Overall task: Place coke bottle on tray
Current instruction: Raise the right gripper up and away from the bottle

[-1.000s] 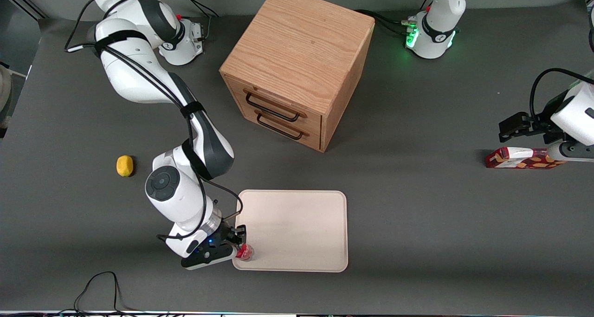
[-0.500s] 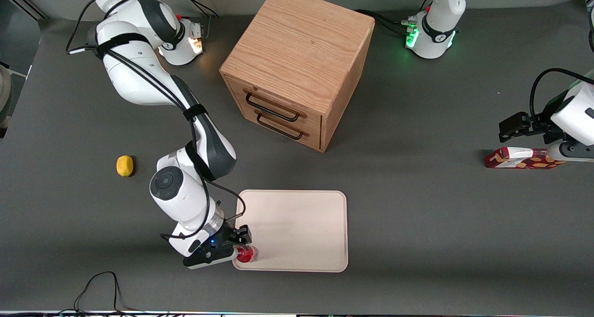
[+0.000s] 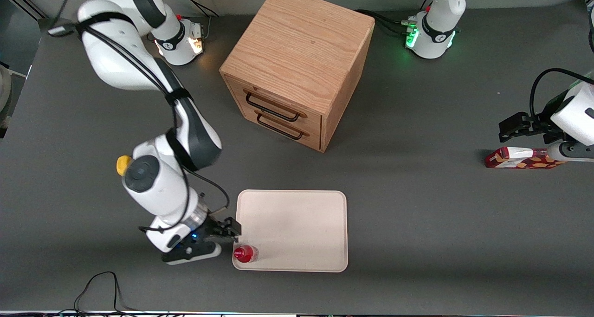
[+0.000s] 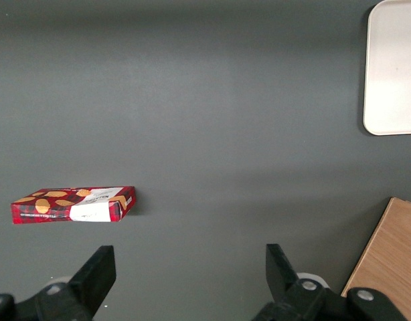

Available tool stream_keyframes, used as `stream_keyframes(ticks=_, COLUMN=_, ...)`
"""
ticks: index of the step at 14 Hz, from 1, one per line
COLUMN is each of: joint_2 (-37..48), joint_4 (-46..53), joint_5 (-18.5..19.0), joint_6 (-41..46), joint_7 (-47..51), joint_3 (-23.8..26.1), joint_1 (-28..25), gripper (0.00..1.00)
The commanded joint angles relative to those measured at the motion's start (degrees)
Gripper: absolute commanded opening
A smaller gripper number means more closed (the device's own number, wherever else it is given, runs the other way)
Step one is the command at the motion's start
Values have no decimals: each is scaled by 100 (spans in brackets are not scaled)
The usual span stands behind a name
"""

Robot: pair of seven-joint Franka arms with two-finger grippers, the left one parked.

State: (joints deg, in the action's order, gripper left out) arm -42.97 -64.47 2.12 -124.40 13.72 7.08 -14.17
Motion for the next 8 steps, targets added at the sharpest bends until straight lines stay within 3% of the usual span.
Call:
stream_keyframes(ticks=1, joint_2=2199, joint_4=-2695, joint_5=-772, joint_6=29, joint_7=78, joint_3=-539, joint_1=81, gripper=100)
stream_keyframes(ticks=5, joint_2=4450, joint_4=-4711, joint_5=-818, joint_6=908, joint_7=95, joint_3=-1155, joint_1=64, gripper=100)
stream_keyframes(ticks=8, joint_2=5315, joint_4=-5190, joint_5=-670, joint_6=1503, joint_7=-36, joint_3=-1560, joint_1=73, gripper=100)
